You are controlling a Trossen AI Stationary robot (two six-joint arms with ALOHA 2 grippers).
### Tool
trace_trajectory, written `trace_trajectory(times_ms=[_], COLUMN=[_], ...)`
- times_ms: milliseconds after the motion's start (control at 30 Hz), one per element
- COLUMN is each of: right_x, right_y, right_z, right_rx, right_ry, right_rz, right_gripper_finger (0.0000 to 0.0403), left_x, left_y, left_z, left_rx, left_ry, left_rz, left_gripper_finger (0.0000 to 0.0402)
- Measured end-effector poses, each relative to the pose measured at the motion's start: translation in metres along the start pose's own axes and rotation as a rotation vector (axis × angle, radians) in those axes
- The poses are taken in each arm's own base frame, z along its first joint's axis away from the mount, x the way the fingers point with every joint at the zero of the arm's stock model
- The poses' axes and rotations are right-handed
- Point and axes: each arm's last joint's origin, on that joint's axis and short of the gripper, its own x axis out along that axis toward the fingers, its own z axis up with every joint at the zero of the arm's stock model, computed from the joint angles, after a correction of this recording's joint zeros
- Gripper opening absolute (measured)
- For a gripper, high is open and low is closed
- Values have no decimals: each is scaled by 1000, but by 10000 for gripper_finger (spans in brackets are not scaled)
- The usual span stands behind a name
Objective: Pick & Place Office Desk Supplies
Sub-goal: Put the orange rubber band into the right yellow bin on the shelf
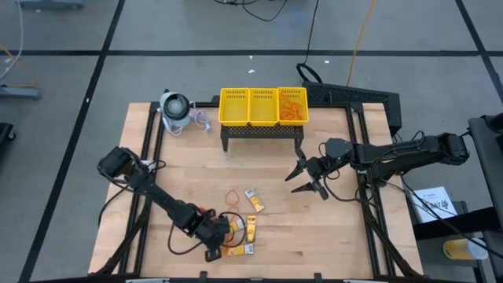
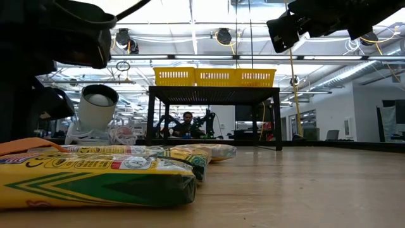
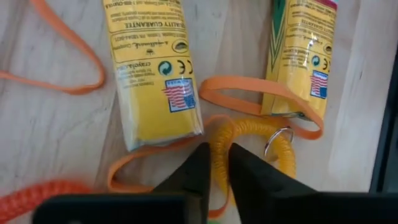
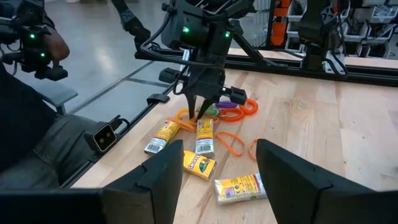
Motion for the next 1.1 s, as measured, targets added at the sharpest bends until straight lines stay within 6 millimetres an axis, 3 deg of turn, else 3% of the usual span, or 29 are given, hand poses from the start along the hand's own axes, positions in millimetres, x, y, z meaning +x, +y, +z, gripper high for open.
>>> trace_trajectory(times_ms=[133, 467, 733, 1100], right_x=[0, 0, 0, 0], right_y=[0, 0, 0, 0], right_z=[0, 0, 0, 0], right_rx=[0, 0, -1, -24], right_ry=[0, 0, 0, 0], right_rz=[0, 0, 0, -5], right_gripper_finger=[192, 192, 192, 192], left_x=[-5, -47, -84, -77], left_y=[1, 2, 4, 30], left_z=[6, 11, 22, 32], left_rx=[-21, 1, 34, 89], left_ry=[35, -6, -195, -212], left_rz=[-64, -64, -45, 191], left_gripper_finger=[8, 8, 10, 16])
